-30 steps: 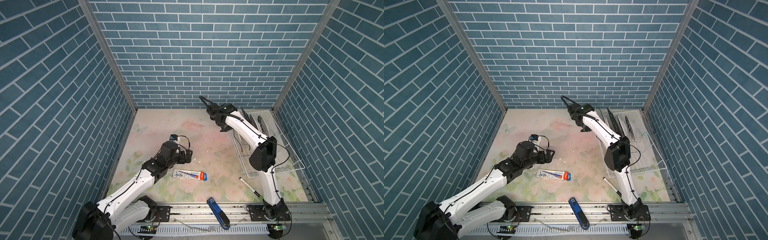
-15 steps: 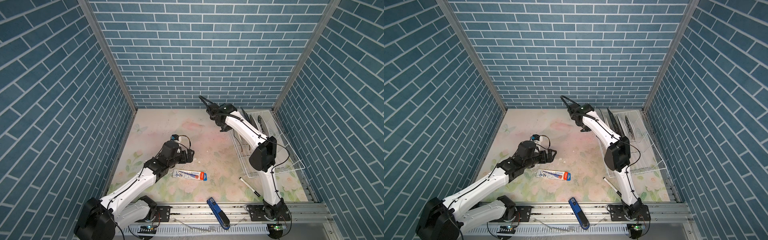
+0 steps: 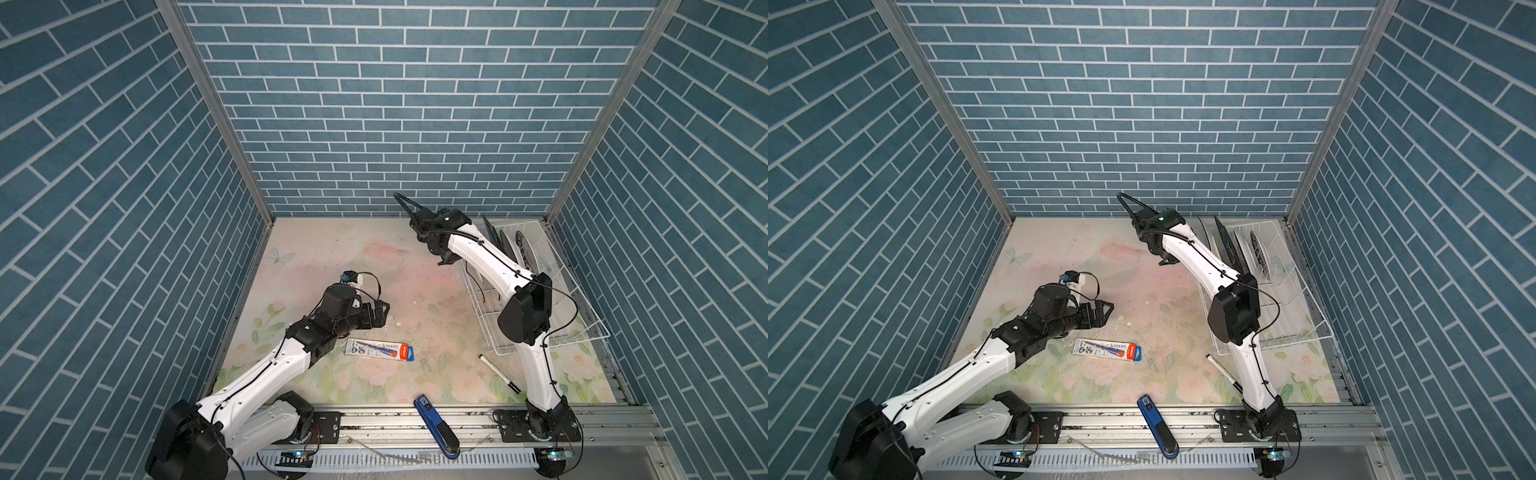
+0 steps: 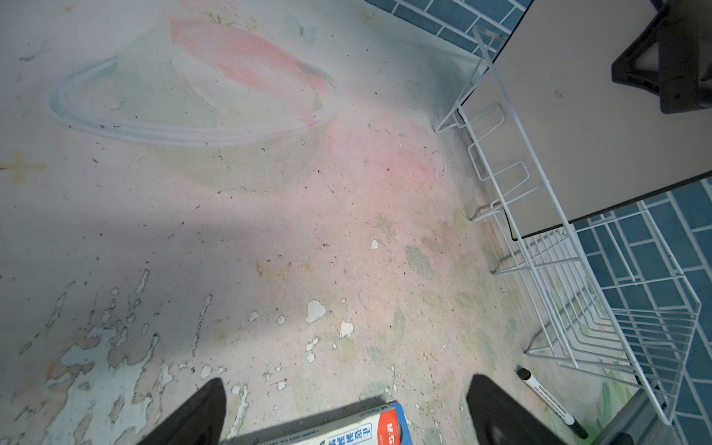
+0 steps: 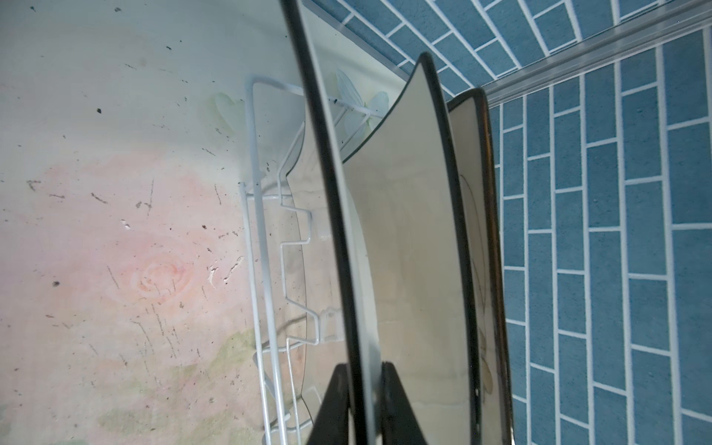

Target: Unload the plates from the dish rack

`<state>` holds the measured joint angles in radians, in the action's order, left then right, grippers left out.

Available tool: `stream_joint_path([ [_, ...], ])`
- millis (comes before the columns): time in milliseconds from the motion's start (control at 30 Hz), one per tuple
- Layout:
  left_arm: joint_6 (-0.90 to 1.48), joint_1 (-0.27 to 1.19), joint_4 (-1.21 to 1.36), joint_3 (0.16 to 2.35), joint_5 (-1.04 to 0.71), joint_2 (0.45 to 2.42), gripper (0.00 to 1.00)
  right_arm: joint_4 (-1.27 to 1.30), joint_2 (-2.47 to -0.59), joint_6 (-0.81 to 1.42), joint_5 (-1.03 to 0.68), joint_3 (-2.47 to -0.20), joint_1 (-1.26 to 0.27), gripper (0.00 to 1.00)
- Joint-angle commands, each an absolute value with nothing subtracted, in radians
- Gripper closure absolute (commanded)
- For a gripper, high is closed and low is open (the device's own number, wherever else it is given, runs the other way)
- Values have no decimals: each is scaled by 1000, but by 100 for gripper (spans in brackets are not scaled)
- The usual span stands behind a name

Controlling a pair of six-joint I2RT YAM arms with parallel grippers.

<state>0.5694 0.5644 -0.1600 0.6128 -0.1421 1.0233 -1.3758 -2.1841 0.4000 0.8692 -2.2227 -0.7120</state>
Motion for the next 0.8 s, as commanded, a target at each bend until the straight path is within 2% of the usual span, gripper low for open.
stream_joint_path([
  [0,555,566,-166,622,-153,1022,0,-1354,-2093,423,1038,-2191,-710,100],
  [467,561,566,-159,637,-174,1027,0,-1287,-2036,391,1067,-2119,-710,100],
  [767,559,566,-160,653,-167,1049,0,-1190,-1997,296,1060,-2065,-707,100],
])
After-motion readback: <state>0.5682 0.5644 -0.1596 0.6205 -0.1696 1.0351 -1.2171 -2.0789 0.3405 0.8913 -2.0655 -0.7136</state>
